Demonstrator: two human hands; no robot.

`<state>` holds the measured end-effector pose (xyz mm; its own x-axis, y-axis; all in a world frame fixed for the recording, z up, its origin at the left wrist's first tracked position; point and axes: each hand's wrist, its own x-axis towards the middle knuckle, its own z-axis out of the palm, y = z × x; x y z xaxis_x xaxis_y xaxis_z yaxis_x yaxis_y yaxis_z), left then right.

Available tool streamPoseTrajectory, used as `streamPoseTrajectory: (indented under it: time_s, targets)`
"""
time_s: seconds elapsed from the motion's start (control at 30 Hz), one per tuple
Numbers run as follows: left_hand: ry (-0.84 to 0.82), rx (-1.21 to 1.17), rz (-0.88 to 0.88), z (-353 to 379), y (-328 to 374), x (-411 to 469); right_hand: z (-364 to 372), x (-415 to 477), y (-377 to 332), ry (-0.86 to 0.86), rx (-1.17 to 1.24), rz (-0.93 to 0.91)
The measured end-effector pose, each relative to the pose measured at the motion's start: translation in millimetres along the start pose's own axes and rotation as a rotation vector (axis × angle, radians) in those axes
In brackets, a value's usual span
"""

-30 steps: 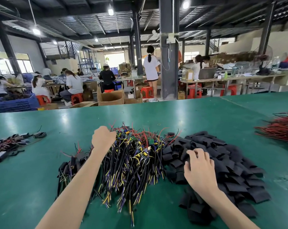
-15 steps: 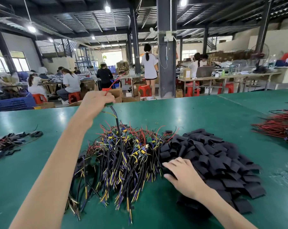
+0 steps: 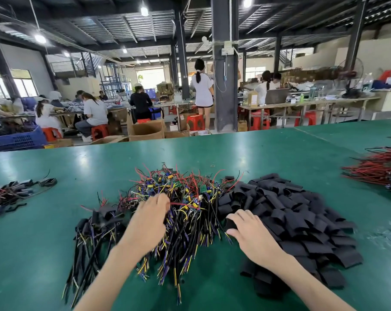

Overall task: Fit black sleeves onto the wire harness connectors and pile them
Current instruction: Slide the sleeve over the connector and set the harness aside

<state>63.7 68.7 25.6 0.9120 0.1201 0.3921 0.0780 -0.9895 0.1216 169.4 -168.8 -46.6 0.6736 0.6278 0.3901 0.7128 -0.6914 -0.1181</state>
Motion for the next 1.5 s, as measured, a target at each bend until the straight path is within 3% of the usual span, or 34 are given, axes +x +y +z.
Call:
streamPoseTrajectory:
  time_s: [0.07,0.3,0.6,0.87,1.13,1.5]
  targets:
    - [0.007,-0.004,0.008,22.8,-3.1,-11.1,-3.4,-1.0,-1.7,0.051,0.112,0.022]
    - [0.331,-0.152,0.094,35.3,3.0,-26.3,-12.7,-6.0,-11.3,0.126,0.301,0.031]
    - [0.291,-0.388,0.073,41.6,21.5,-40.4,-16.9,-10.2,-18.2,0.137,0.377,0.046]
    - [0.270,-0.381,0.110,41.1,25.1,-42.2,-22.6,-11.5,-26.0,0.179,0.466,0.023]
    - [0.355,-0.431,0.117,40.2,35.1,-44.2,-26.9,-12.4,-32.7,0.159,0.521,0.019]
    - [0.387,-0.277,0.232,45.9,33.0,-42.6,-36.0,-12.4,-34.8,0.223,0.612,0.043]
